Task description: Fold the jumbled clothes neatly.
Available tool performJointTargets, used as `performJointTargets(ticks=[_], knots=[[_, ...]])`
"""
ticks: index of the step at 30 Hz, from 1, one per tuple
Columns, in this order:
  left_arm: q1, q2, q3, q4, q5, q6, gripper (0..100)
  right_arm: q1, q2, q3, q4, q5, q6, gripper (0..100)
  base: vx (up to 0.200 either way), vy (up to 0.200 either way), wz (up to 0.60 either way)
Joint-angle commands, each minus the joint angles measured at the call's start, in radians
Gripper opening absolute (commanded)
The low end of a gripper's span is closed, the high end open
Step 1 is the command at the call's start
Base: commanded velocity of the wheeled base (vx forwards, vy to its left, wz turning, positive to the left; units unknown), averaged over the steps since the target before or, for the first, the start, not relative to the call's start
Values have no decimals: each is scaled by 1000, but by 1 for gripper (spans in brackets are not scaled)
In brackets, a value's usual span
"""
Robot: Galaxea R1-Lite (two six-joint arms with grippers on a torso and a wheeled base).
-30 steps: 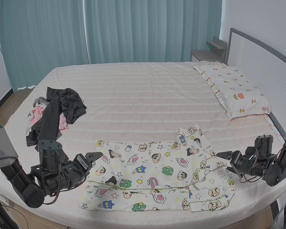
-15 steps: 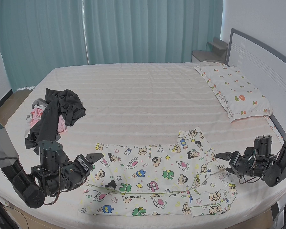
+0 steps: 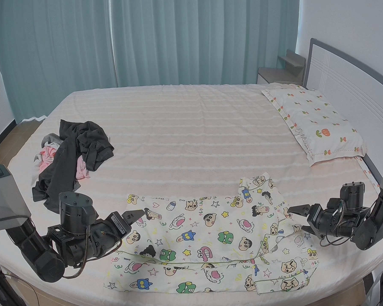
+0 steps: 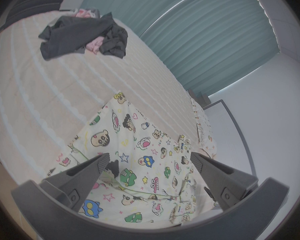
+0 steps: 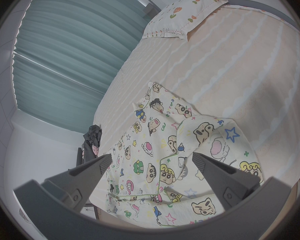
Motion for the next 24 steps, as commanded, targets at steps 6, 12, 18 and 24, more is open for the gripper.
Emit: performJointTargets(ticks=[6, 12, 18, 24], knots=[[-11, -174, -187, 233, 37, 46, 100, 5, 4, 1, -2, 2, 0, 100, 0, 0, 0], [50, -208, -436, 555, -18, 86, 100, 9, 6, 3, 0, 2, 0, 100, 0, 0, 0], [133, -193, -488, 597, -180, 163, 100, 9, 6, 4, 0, 2, 0, 100, 0, 0, 0], [182, -156, -494, 591, -224, 229, 100, 9, 6, 4, 0, 2, 0, 100, 0, 0, 0]])
